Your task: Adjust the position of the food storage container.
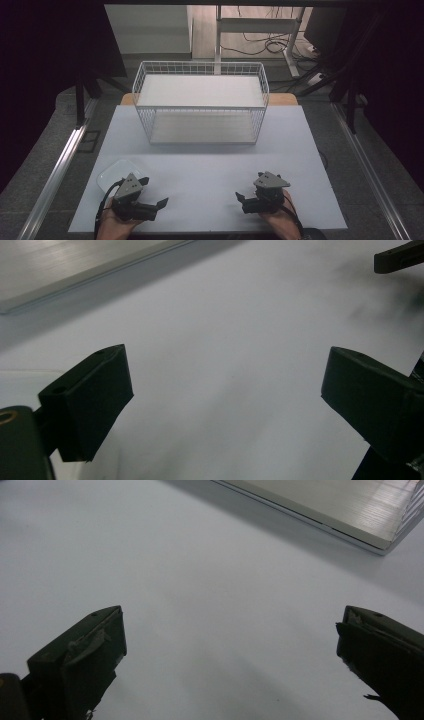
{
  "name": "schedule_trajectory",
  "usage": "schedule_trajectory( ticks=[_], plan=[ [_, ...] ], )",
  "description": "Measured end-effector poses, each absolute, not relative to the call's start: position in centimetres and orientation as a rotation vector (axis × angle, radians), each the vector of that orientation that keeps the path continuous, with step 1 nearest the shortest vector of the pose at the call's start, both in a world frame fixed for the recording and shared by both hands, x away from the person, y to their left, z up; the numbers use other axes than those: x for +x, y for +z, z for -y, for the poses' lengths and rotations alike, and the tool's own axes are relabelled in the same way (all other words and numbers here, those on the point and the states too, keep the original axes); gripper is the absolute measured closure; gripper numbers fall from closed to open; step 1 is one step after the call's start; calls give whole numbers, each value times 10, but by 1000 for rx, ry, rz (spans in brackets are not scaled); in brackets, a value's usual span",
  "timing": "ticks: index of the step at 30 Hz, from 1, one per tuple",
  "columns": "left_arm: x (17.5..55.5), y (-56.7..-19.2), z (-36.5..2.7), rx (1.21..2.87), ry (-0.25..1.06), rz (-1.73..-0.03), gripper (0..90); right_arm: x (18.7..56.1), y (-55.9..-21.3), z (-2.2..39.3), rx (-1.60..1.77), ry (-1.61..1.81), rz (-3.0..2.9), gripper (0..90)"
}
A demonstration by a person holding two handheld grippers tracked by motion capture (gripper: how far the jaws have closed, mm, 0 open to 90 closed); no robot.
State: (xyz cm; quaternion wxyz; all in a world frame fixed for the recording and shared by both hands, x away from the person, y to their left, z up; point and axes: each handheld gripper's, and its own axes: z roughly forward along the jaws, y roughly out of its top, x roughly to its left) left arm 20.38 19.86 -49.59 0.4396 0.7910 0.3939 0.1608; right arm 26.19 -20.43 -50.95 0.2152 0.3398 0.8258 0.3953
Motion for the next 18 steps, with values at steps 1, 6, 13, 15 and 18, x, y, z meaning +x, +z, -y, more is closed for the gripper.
schedule_trajectory(
  ticks=[1,6,13,15,18],
  plan=[
    [203,-494,-201,1962,412,-985,68,262,-510,204,943,1097,-2289,0],
    [201,-488,-219,1921,430,-1026,173,262,-508,205,947,1099,-2285,0],
    [192,-479,-258,1823,478,-1080,373,262,-508,206,950,1087,-2283,0],
    [190,-479,-269,1813,508,-1120,438,262,-508,206,951,1087,-2282,0],
    [187,-481,-288,1782,525,-1182,597,262,-507,206,951,1084,-2280,0]
  ],
)
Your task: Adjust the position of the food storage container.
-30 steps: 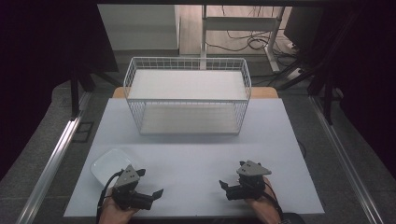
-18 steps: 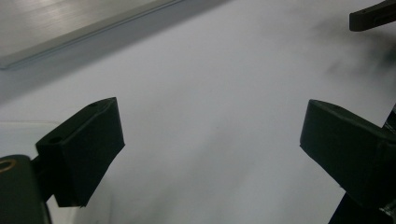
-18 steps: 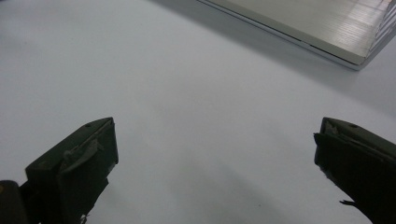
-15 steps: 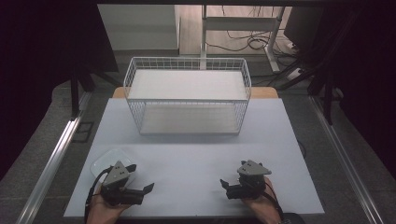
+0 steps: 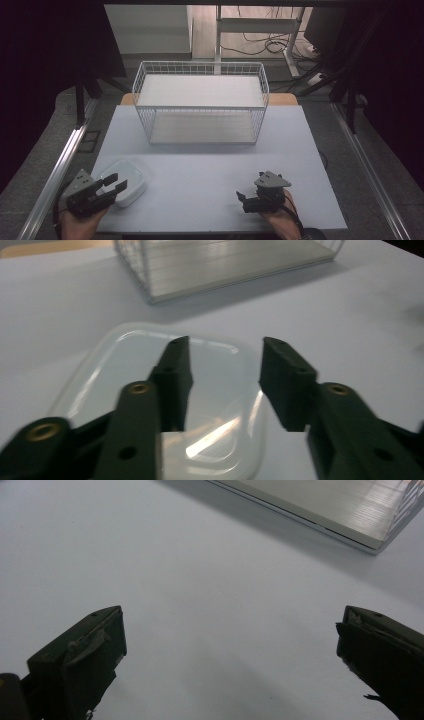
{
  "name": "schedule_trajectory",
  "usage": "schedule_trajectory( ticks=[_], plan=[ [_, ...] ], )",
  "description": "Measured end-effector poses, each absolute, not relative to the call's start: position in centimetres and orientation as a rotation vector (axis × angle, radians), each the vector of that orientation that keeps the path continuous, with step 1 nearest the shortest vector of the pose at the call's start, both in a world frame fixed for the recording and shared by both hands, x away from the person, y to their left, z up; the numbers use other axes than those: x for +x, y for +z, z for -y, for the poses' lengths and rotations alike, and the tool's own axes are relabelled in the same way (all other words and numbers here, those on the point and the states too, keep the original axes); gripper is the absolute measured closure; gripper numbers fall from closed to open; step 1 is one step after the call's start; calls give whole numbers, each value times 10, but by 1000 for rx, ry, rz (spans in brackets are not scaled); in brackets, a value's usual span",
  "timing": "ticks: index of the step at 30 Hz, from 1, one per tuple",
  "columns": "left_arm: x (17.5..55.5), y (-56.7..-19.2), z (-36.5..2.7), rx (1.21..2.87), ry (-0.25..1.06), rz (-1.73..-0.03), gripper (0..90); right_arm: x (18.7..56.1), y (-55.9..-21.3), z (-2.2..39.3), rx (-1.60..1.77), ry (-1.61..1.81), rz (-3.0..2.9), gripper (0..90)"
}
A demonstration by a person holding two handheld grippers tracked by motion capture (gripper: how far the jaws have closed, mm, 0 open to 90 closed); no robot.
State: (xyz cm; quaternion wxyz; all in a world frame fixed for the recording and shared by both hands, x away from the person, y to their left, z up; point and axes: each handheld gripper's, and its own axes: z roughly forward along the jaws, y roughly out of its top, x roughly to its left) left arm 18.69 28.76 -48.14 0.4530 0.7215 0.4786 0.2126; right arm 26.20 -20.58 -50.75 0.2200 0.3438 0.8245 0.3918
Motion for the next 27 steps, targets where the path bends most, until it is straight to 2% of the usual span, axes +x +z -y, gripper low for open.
schedule_trajectory(
  ticks=[1,5,8,16,27],
  plan=[
    [186,-482,-294,1776,533,-1200,597,262,-507,206,951,1084,-2280,0],
    [177,-487,-315,1763,549,-1246,788,262,-506,207,950,1084,-2273,0],
    [170,-491,-328,1760,559,-1284,892,262,-506,207,947,1082,-2277,0],
    [160,-512,-328,1856,482,-1330,900,262,-507,207,945,1074,-2287,0],
    [164,-515,-306,1920,388,-1242,900,262,-509,205,940,1065,-2308,0]
  ],
)
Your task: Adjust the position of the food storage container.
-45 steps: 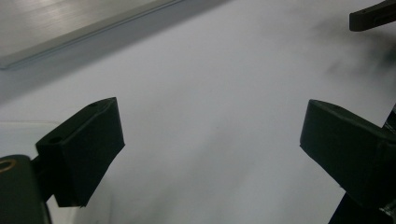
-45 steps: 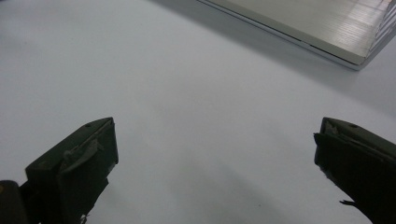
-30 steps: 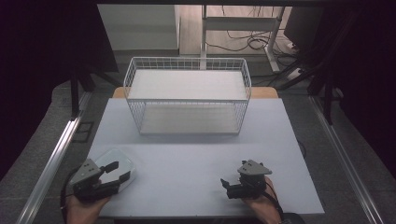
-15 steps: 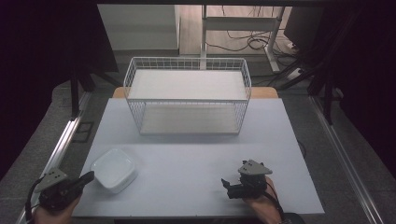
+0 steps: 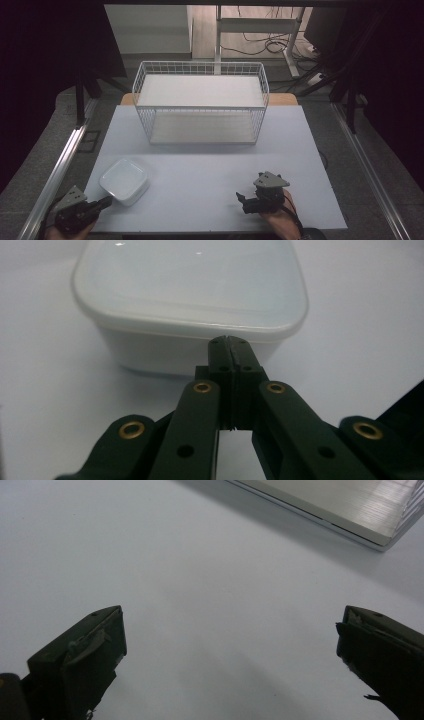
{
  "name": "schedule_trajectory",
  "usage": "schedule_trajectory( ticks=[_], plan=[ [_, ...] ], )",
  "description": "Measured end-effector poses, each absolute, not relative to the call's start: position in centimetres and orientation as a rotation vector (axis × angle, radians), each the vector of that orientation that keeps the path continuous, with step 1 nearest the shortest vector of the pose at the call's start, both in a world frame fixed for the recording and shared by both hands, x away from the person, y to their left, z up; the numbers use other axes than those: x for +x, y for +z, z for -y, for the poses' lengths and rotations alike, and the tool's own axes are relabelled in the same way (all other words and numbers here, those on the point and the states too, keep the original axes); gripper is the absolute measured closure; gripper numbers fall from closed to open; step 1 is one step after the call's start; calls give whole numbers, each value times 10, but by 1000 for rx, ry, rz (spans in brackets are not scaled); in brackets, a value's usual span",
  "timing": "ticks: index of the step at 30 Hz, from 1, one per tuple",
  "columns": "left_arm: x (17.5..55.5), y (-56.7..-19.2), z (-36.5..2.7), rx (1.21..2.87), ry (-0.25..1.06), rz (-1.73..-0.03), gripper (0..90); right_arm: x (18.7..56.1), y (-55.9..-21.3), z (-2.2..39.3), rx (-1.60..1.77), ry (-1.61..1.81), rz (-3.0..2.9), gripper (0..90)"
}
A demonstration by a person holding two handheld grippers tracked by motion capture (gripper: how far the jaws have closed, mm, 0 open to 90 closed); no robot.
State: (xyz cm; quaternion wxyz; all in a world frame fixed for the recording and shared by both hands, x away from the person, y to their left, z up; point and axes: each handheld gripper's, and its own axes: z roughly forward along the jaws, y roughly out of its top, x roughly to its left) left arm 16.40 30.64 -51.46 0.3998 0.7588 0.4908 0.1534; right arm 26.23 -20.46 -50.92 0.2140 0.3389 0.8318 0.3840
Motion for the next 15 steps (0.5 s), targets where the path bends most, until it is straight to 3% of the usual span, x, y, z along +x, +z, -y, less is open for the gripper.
schedule_trajectory(
  ticks=[7,15],
  plan=[
    [174,-511,-290,1977,413,-1222,900,262,-511,202,926,1051,-2320,0],
    [178,-514,-342,1823,508,-1433,900,263,-510,205,958,1058,-2304,0]
  ],
)
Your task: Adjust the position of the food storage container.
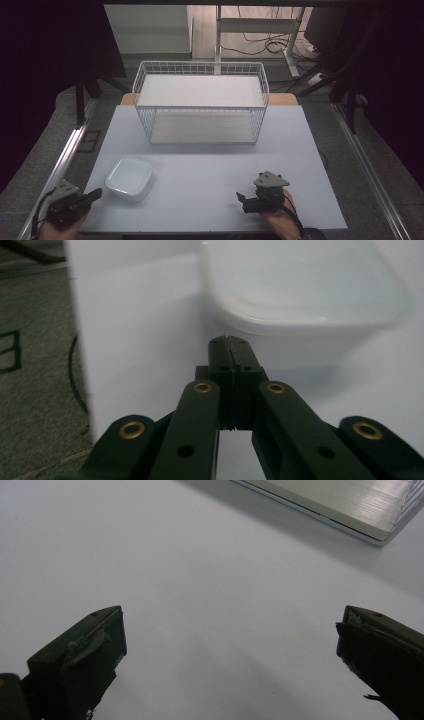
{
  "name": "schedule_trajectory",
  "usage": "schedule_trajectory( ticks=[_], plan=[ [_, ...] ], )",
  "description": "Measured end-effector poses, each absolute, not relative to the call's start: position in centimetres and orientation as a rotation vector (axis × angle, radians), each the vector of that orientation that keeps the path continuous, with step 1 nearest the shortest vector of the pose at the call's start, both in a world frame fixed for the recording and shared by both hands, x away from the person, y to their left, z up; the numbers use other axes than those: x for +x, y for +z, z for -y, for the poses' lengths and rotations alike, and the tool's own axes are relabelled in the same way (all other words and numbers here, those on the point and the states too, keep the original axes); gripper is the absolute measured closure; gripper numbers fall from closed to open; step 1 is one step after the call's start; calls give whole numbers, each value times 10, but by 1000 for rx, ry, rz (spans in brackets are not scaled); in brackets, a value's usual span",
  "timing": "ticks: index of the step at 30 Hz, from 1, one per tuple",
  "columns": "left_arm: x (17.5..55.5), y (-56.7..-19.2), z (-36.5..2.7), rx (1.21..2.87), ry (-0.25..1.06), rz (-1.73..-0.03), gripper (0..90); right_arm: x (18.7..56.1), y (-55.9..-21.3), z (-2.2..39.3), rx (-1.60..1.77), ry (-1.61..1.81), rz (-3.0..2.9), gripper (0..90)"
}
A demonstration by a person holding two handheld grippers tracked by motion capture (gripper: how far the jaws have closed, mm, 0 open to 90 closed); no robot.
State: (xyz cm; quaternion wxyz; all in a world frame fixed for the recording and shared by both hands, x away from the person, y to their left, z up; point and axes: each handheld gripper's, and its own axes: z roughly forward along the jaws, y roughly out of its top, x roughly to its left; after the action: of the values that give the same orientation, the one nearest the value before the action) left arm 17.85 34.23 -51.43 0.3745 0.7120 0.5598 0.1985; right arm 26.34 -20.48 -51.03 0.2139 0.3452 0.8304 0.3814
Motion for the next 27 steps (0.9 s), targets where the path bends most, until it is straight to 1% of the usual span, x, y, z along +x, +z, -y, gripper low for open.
schedule_trajectory(
  ticks=[2,9,17,22,27],
  plan=[
    [193,-522,-347,1821,497,-1457,900,263,-510,204,953,1059,-2310,0],
    [217,-526,-341,1866,475,-1427,900,263,-507,204,960,1082,-2316,0],
    [221,-523,-321,1900,441,-1378,900,264,-505,205,999,1100,-2346,0],
    [226,-521,-302,1926,411,-1337,900,265,-503,206,1035,1110,-2344,0],
    [230,-519,-281,1953,393,-1294,900,267,-503,208,1059,1106,-2352,20]
  ],
)
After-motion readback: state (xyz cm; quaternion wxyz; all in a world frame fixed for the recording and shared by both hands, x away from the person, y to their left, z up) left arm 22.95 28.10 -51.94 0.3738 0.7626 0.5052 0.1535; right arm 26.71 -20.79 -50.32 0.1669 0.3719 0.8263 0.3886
